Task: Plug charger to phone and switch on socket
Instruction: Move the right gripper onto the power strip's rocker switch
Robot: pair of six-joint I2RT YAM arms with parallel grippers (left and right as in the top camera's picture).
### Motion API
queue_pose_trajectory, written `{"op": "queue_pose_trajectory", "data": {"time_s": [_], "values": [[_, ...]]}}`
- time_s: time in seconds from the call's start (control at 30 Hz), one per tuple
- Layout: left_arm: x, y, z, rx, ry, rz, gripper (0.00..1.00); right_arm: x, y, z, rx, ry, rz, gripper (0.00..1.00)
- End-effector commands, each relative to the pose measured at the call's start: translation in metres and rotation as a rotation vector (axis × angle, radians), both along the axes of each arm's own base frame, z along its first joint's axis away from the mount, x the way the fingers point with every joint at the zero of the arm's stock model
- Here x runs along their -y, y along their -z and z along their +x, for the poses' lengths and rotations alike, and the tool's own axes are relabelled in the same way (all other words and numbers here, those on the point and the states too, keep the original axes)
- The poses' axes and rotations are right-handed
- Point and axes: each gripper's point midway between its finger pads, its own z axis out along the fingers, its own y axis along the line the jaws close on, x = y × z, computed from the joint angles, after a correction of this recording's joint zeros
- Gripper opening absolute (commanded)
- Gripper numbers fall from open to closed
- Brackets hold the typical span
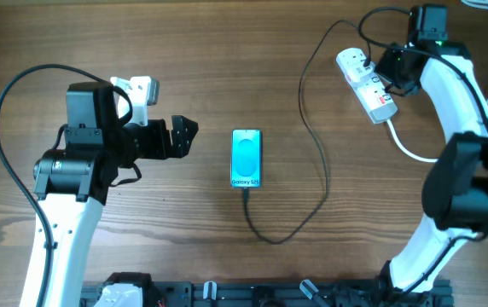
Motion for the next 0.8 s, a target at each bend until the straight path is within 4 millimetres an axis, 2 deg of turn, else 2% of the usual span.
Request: {"op": "queue_pose_trajectory", "data": {"time_s": [0.0,0.13,0.43,0.77], "values": [[-0.003,0.000,0.001,0.000,-0.017,0.007,1.00,0.003,0.010,0.011,-0.004,-0.017,-0.026,0.05],[-0.003,0.000,0.001,0.000,-0.017,0.007,1.00,0.003,0.020,0.016,0.000,-0.020,-0.026,0.05],[-0.003,0.001,-0.001,-0.008,-0.017,0.007,1.00,-0.001,0.026,0.026,0.025,-0.028,-0.028,0.05],[-0.004,0.003,-0.003,-0.023,-0.017,0.008,1.00,-0.009,0.043,0.028,0.004,-0.041,-0.025,0.05]]}}
